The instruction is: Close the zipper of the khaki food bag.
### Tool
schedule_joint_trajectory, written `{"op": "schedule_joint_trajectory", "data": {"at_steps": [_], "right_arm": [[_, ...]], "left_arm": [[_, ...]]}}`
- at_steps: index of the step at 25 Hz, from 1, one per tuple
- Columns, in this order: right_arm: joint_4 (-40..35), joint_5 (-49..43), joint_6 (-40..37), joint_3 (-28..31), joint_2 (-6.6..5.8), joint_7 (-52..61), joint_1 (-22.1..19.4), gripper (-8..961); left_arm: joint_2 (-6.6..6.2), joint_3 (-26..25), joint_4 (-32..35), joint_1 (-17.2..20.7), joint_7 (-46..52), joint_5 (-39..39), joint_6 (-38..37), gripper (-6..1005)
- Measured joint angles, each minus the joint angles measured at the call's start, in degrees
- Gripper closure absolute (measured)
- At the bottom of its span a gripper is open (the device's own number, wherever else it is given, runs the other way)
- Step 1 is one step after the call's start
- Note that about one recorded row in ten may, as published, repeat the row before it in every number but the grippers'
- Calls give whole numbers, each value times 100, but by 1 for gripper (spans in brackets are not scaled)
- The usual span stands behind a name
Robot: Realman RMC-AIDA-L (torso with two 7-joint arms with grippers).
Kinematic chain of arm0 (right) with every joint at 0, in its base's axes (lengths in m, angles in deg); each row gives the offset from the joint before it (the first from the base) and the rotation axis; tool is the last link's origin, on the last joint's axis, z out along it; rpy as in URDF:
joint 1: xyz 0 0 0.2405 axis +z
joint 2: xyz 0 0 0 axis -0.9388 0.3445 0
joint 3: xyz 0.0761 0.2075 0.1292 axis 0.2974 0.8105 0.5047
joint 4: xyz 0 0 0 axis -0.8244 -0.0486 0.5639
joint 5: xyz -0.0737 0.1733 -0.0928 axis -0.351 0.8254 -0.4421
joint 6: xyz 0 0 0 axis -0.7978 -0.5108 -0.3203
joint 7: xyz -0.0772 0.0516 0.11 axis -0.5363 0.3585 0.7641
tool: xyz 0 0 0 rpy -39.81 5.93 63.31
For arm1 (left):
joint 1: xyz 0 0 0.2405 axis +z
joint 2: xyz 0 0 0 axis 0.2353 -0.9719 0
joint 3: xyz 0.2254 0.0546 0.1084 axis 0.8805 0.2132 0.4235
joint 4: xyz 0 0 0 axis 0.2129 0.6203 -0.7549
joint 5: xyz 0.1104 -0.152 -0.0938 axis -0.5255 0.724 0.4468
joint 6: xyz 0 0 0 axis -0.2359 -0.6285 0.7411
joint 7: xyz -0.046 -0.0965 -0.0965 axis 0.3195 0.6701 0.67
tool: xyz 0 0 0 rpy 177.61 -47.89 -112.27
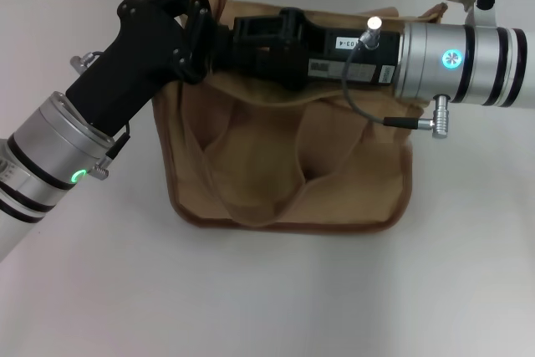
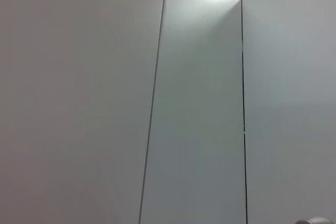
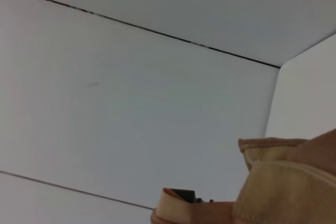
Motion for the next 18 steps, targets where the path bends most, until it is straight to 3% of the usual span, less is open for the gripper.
{"op": "schedule_joint_trajectory", "data": {"at_steps": [7, 12, 18], "right_arm": [[-17, -165, 5, 15, -11, 2, 42, 602], [-14, -176, 10, 45, -23, -13, 14, 749], [-11, -181, 19, 37, -37, -11, -22, 817]], "left_arm": [[0, 0, -9, 1, 0, -2, 1, 978], [1, 0, -12, 1, 0, -8, 1, 978], [1, 0, -16, 2, 0, -8, 0, 978]]}}
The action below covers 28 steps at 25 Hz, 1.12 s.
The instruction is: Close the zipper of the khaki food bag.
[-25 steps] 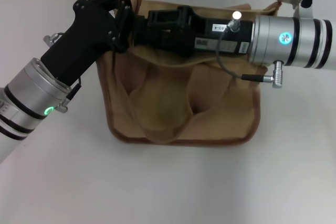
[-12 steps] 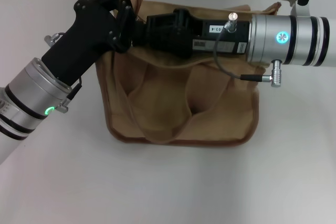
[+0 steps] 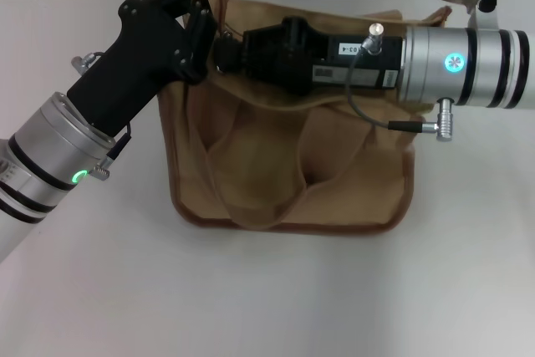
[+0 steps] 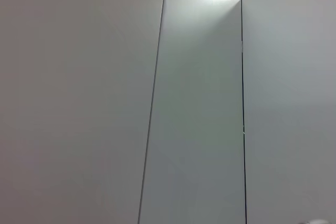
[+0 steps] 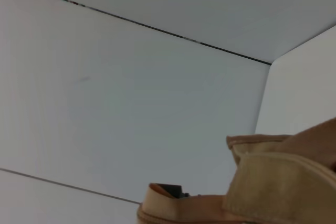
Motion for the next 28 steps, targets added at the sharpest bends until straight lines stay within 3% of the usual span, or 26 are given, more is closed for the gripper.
{"op": "schedule_joint_trajectory", "data": {"at_steps": [11, 28], "right_arm": [[-40, 39, -50, 27, -38, 5, -219, 924], [-133, 55, -413, 182, -159, 20, -573, 944]], "left_arm": [[0, 0, 5, 16, -9, 4, 21, 978], [-19, -282, 24, 253, -36, 14, 281, 978]]}}
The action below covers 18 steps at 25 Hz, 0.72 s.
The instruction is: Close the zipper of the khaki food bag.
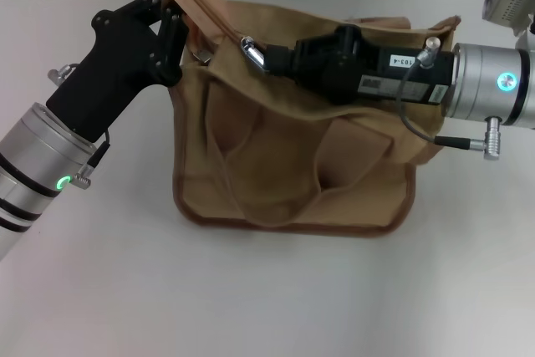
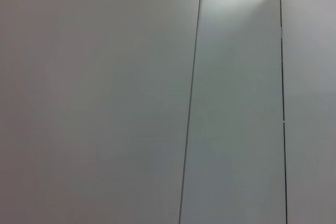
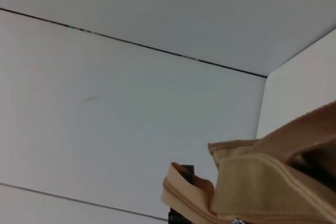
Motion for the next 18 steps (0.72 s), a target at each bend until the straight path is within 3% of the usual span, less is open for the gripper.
{"op": "schedule_joint_trajectory", "data": {"at_steps": [10, 18], "right_arm": [[4, 0, -118, 35, -18, -7, -93, 949], [-70, 10, -545, 831, 30, -663, -227, 908]], "left_arm": [[0, 1, -12, 2, 0, 3, 20, 978], [9, 2, -24, -4, 20, -9, -11, 978]]}}
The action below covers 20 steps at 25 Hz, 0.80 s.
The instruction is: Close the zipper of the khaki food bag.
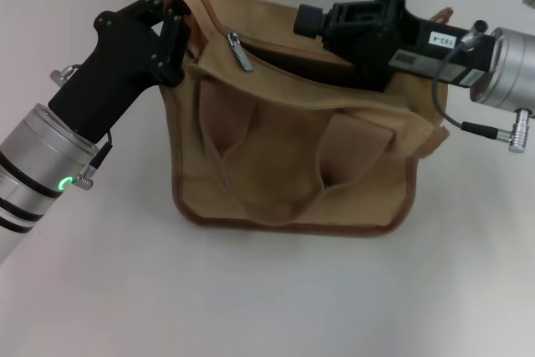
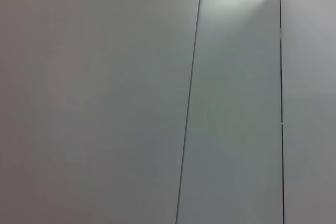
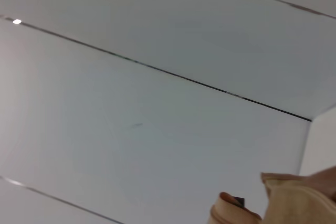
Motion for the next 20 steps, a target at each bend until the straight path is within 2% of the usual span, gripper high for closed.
{"op": "schedule_joint_trajectory", "data": {"at_steps": [4, 6, 7, 8, 9, 14, 18, 20], "right_arm": [[-60, 2, -110, 72, -26, -184, -46, 873], [-98, 6, -328, 148, -85, -172, -58, 856], [-115, 8, -471, 178, -137, -90, -44, 847], [-139, -8, -793, 197, -308, 354, 66, 838], [-139, -8, -793, 197, -308, 354, 66, 806], [-111, -405, -1034, 133, -717, 1817, 544, 648], [-66, -805, -963, 140, -796, 2305, 810, 446], [-63, -967, -838, 137, -795, 2399, 899, 442]], "left_arm": [[0, 0, -5, -27, 8, 3, -45, 978], [0, 0, -5, -49, 11, 0, -57, 978], [0, 0, -5, -57, 12, -4, -59, 978], [0, 0, -7, -77, 13, -13, -62, 978], [0, 0, -7, -77, 13, -13, -62, 978], [3, 0, -53, -121, 15, -19, -66, 978], [2, 0, -81, -154, 16, -33, -73, 978], [2, 3, -82, -162, 16, -34, -73, 978]]}}
